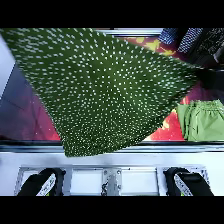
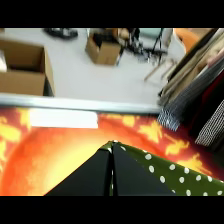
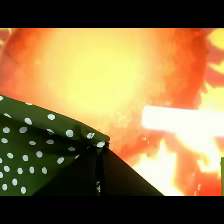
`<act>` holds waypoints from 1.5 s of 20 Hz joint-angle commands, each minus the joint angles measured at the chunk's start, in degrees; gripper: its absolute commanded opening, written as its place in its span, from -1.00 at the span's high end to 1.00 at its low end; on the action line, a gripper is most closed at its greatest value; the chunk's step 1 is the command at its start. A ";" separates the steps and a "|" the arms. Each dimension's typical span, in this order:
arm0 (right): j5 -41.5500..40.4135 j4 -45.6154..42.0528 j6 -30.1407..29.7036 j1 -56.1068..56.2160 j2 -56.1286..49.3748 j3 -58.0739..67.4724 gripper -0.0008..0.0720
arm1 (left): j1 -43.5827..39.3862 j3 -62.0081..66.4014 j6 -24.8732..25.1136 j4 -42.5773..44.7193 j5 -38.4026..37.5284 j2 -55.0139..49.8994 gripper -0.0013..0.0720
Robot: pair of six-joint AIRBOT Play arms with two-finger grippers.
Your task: Fold the clothes and pants, and hang the long-sleeved shirts on hangers.
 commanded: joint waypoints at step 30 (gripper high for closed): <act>-16.68 1.09 -2.19 -3.15 -6.64 -25.68 -0.42 | -3.43 -58.27 -2.91 3.91 -12.33 -13.62 -0.64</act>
